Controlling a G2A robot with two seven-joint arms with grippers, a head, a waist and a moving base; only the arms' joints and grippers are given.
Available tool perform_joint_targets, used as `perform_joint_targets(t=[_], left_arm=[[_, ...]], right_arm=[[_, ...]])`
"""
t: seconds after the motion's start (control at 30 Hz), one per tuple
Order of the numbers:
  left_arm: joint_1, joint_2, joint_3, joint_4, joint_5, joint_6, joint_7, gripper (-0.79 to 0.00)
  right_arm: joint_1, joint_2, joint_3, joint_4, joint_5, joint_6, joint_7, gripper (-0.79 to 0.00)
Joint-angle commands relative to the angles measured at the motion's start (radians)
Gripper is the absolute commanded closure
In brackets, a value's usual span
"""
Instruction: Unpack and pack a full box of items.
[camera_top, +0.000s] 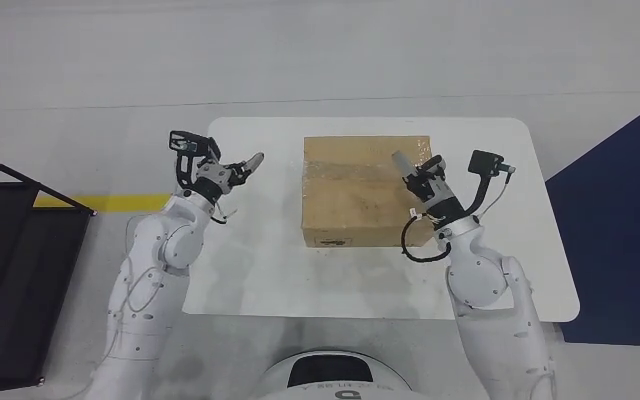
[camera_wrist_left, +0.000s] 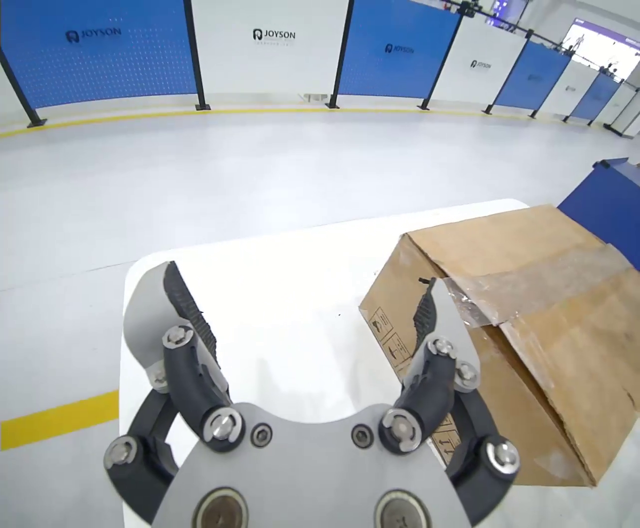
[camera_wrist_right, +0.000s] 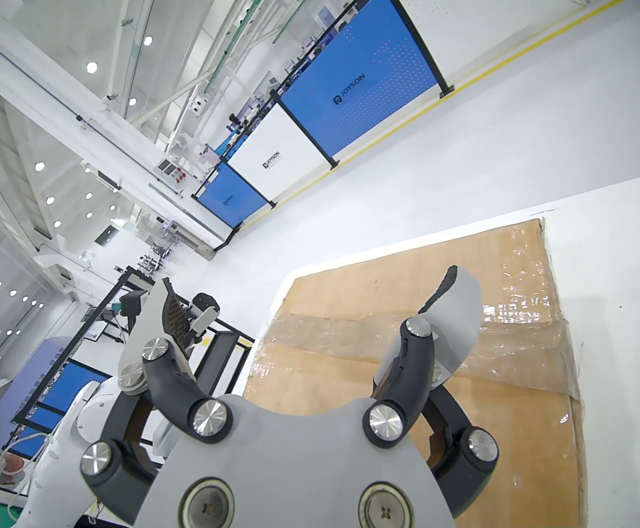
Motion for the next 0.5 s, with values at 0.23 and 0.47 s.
perform_joint_targets(t=[0.23,0.47], left_arm=[[-0.108,0.011,-0.107,0.169,-1.065,0.007,-0.662,-0.785],[-0.278,0.018,-0.054,0.426,-1.301,0.154,-0.983,-0.785]], right_arm=[[0.0,0.0,0.0,0.0,0.0,0.0,0.0,-0.785],[0.0,0.0,0.0,0.0,0.0,0.0,0.0,-0.785]])
